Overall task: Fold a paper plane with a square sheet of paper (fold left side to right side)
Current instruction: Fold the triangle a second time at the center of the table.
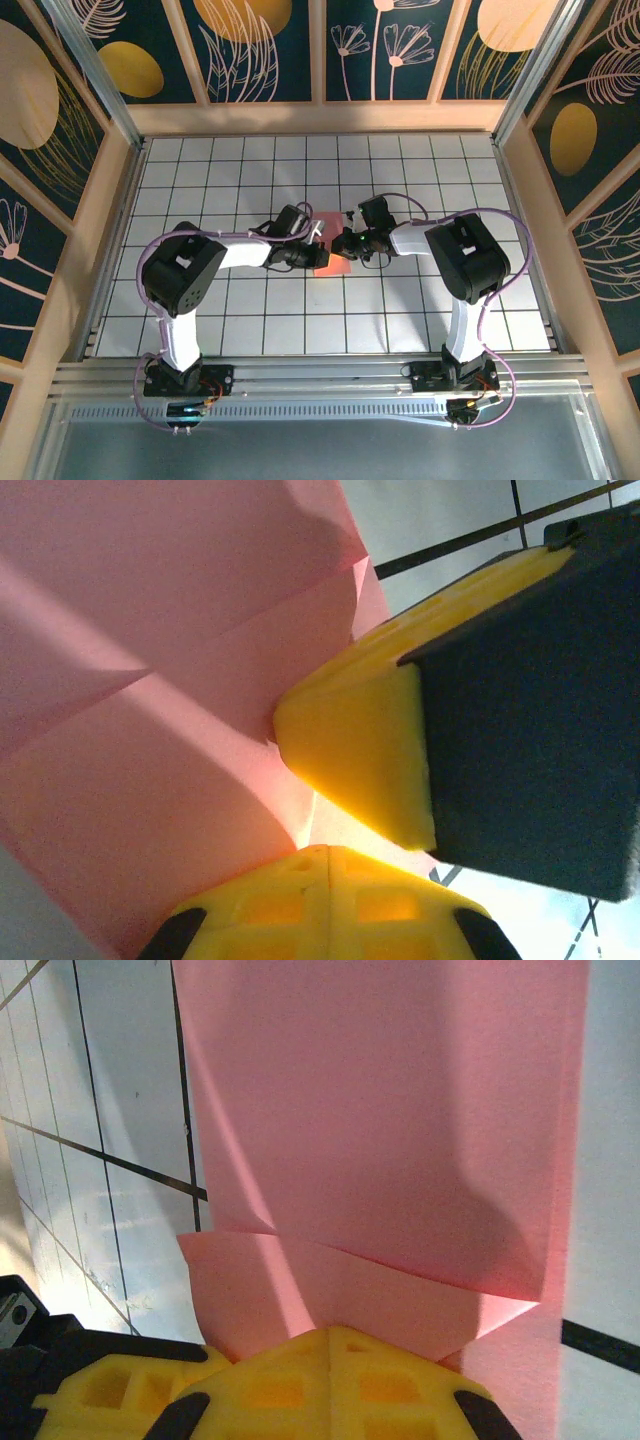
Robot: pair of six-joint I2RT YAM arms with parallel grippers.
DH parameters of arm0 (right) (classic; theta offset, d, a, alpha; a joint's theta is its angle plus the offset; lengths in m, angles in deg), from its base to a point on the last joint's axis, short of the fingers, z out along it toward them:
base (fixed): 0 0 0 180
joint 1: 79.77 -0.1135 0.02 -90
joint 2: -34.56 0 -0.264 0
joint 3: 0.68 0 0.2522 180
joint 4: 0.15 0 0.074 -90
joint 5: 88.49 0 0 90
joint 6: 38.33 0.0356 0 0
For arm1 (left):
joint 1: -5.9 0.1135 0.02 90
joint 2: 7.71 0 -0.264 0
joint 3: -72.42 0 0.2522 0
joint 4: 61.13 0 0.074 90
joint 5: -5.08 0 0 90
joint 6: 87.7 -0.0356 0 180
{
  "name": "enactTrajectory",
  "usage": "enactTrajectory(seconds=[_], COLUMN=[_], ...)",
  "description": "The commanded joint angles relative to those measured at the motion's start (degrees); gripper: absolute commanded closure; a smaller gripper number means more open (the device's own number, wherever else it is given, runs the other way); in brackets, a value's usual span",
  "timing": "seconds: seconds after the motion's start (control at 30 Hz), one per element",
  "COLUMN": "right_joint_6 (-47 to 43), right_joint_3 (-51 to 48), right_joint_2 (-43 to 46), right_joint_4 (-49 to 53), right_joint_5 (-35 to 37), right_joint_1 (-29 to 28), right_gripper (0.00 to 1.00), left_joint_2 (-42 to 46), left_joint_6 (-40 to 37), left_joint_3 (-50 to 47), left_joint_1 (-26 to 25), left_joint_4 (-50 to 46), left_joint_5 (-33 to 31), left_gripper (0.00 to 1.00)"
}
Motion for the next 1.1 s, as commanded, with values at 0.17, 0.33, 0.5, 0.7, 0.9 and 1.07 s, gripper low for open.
enactTrajectory(seconds=[0.17,0.33,0.5,0.7,0.9,1.07], right_joint_6=[-2.3,-2.3,-2.6,-2.6,-2.6,-2.6], right_joint_3=[-1.3,-1.3,-1.0,-1.1,-0.9,-0.7], right_joint_2=[-3.8,-4.0,-4.1,-4.2,-4.4,-4.3], right_joint_4=[7.3,7.4,8.0,8.1,8.3,8.4], right_joint_5=[5.4,5.3,5.8,5.9,5.9,6.0], right_joint_1=[1.0,1.0,1.0,1.0,1.0,1.0], right_gripper=[1.00,1.00,1.00,1.00,1.00,1.00], left_joint_2=[-1.2,-1.0,-0.8,0.5,3.1,4.8], left_joint_6=[0.3,-1.2,-3.9,-5.6,-6.8,-7.8], left_joint_3=[1.4,0.5,0.0,-2.6,-5.7,-7.6], left_joint_1=[0.1,0.1,-0.7,-2.1,-2.8,-3.0], left_joint_4=[0.2,-1.8,-4.7,-6.3,-6.8,-6.7], left_joint_5=[-2.4,-3.0,-3.7,-4.3,-4.7,-3.9], left_gripper=[1.00,1.00,1.00,1.00,1.00,1.00])
